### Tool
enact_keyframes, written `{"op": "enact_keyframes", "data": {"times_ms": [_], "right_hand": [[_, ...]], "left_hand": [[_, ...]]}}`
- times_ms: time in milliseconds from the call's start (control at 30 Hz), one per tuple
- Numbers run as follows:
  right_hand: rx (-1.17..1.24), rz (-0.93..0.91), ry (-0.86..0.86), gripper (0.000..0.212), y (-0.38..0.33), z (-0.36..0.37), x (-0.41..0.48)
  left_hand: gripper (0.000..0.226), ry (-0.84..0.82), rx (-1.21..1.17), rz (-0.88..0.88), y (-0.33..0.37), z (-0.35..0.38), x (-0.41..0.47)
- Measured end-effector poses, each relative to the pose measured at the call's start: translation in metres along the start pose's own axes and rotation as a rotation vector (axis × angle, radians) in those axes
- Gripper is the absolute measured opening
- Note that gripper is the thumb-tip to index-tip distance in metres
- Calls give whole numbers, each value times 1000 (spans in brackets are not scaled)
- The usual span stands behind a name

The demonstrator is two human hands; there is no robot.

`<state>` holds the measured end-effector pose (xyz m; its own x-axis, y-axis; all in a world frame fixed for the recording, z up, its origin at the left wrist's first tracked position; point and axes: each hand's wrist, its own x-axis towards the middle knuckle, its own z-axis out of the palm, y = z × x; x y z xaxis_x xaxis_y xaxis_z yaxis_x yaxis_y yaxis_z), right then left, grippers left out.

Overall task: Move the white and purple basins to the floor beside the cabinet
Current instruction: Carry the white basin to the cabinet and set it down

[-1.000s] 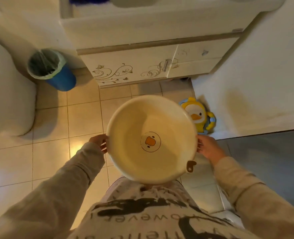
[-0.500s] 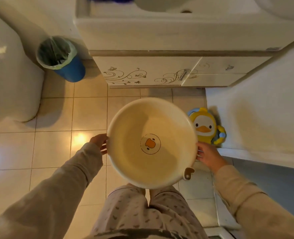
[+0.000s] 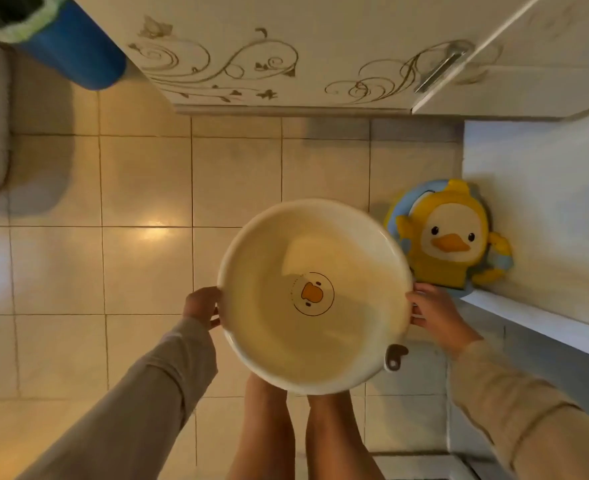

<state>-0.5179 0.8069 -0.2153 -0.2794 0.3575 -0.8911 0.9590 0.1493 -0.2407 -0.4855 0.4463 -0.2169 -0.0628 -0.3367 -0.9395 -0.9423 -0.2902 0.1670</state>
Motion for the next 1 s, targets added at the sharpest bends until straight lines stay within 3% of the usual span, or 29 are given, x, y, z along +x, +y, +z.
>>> {"op": "enact_keyframes", "data": {"times_ms": [233,400,500,667,833,1000], "right_hand": [[-27,34,-51,37,3,57,148],[28,-40,-85,21,-36,87,229],[90,-176,-36,42,-75,99,270],[203,-423,132,45,-149,118,321],[205,-456,105,47,-202,123,355],[166,-455,18,50,-213,119,375]], "left_hand": [[24,-54,41,95,12,56,133],[28,-105,24,185,55,90,208],[33,-96,-14,269,93,111,242],[19,-62,-102,443,159,152,281],[14,-100,-131,498,210,183,306],[19,-154,-88,549,226,190,317]]}}
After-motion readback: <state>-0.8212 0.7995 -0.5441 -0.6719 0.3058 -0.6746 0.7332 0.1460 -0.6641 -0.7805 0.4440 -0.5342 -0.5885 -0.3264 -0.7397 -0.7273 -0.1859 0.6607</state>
